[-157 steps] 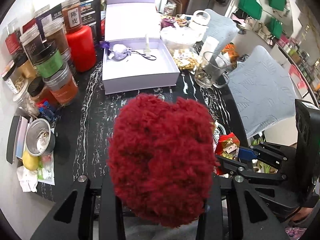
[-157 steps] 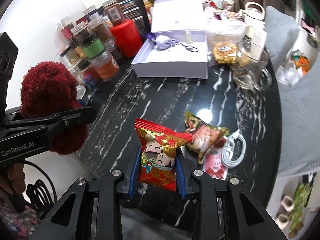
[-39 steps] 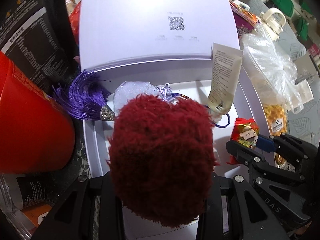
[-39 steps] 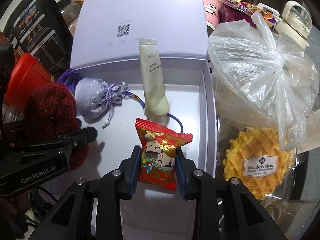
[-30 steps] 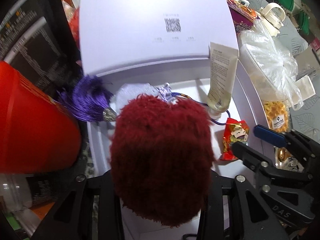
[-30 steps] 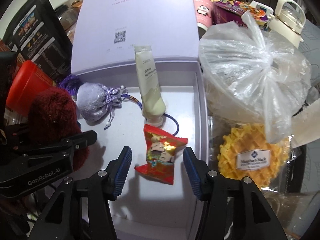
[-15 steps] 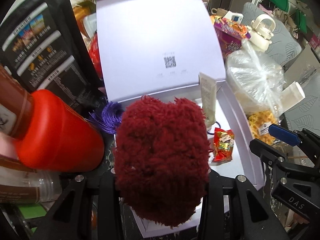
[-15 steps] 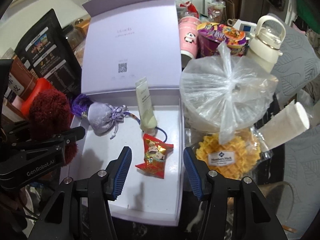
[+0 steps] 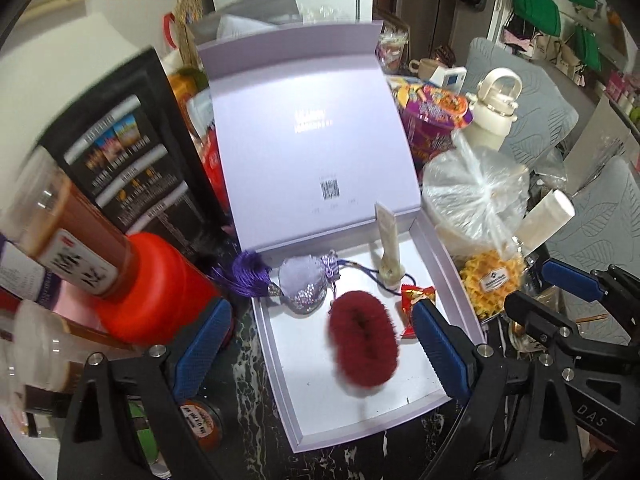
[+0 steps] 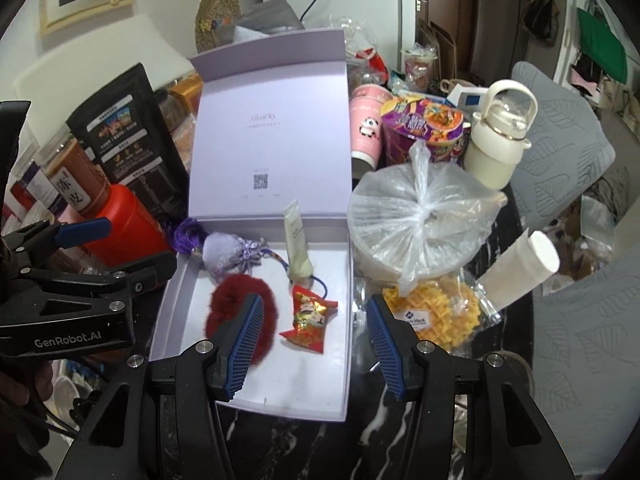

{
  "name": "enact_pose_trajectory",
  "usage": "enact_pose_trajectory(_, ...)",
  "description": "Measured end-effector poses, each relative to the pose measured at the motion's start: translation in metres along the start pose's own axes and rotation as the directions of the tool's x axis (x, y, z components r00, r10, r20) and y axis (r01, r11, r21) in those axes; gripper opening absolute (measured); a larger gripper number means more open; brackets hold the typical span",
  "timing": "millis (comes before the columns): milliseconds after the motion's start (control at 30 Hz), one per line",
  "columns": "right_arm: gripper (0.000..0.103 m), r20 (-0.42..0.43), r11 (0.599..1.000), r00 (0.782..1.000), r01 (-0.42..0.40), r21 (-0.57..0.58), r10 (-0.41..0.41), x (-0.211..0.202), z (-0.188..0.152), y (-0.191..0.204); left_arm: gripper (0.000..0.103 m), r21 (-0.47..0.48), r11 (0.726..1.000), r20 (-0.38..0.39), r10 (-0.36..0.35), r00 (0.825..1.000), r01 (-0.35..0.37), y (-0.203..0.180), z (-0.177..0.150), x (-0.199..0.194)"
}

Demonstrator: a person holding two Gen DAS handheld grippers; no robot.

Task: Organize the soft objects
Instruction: 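Withdraw both tools from the gift box back over the table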

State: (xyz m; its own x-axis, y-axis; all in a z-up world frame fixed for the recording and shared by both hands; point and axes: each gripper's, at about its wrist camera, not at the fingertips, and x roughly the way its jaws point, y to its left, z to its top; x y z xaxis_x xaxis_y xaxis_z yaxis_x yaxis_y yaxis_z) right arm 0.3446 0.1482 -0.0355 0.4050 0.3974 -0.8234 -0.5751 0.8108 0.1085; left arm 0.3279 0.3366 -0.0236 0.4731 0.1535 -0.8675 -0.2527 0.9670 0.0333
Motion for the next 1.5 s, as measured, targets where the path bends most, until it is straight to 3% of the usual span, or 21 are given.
enact_pose_trajectory(433, 0.061, 0.143, 1.000, 0.990, 0.018, -0.019, -0.015, -0.077, 0.001, 0.008, 0.093, -0.016, 1.000, 0.119, 0.001, 0.993, 0.001, -0.004, -0.002, -0.079)
enact_pose_trajectory(800, 0.074, 0.265, 0.999, 0.964, 0.034, -0.003, -0.032, -0.149, -0.015, 0.012, 0.093, -0.009, 1.000, 0.241, 0.005, 0.971, -0.003, -0.015, -0.014, -0.151)
enact_pose_trajectory(1100, 0.078, 0.316, 0.999, 0.948, 0.037, 0.007, -0.038, -0.196, -0.043, 0.013, 0.093, 0.002, 1.000, 0.294, -0.002, 0.956, 0.002, -0.030, -0.039, -0.196)
enact_pose_trajectory(1500, 0.080, 0.345, 0.999, 0.937, 0.044, 0.015, -0.047, -0.244, -0.095, 0.004, 0.093, 0.027, 1.000, 0.310, -0.023, 0.950, 0.015, -0.063, -0.086, -0.236)
